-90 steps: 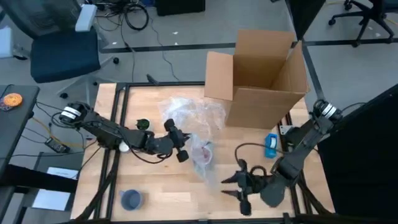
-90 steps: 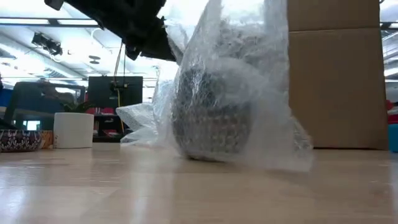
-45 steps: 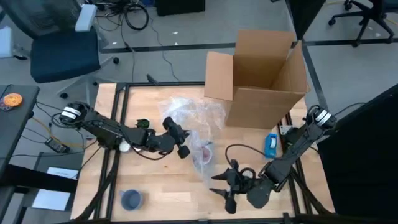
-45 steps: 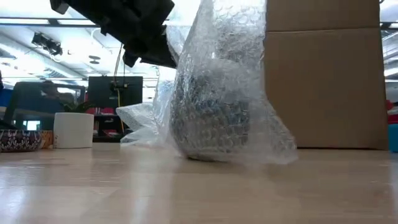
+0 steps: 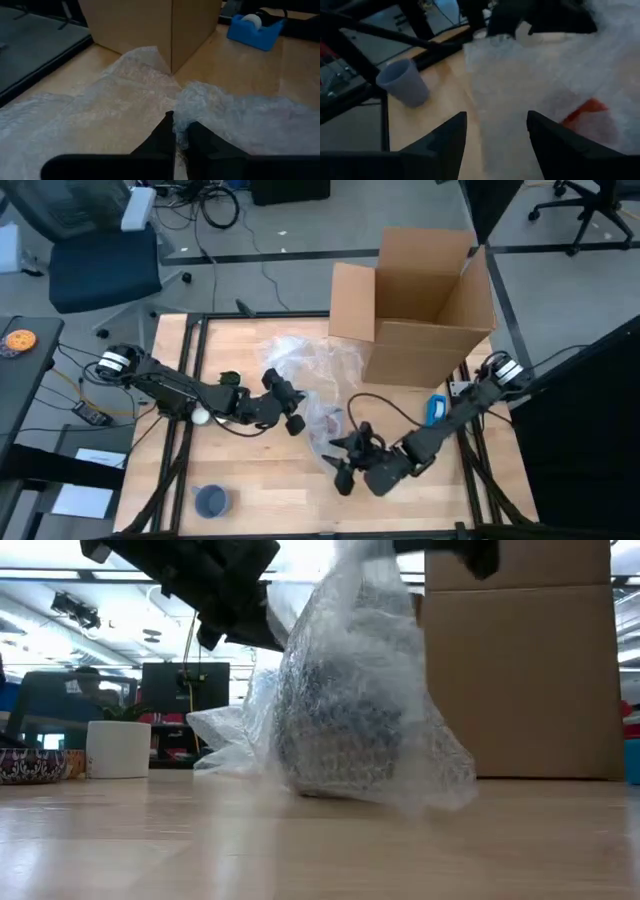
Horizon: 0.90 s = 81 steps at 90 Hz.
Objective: Wrap mug
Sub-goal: Wrap the black mug with bubble wrap
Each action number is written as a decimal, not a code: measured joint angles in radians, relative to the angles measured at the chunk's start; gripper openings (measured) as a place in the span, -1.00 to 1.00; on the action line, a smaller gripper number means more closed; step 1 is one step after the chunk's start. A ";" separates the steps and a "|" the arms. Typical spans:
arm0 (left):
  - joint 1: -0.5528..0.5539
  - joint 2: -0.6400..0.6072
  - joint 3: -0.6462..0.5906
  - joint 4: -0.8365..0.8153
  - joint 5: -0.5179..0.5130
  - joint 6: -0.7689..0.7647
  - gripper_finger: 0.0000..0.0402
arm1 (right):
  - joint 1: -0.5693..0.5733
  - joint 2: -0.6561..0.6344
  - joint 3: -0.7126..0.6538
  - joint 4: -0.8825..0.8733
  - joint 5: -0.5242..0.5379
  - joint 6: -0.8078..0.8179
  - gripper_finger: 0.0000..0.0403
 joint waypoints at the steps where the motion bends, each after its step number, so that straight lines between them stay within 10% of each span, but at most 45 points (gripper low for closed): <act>1: 0.000 0.000 0.000 0.000 0.001 0.000 -1.00 | -0.002 0.000 0.000 -0.001 -0.001 0.000 -0.08; 35: 0.000 0.000 0.000 -0.017 0.002 0.004 -1.00 | -0.021 -0.008 0.000 -0.036 -0.010 -0.158 -0.94; 81: -0.001 0.000 0.000 0.002 0.050 0.006 -1.00 | -0.177 -0.027 0.000 -0.058 -0.231 -0.679 -1.00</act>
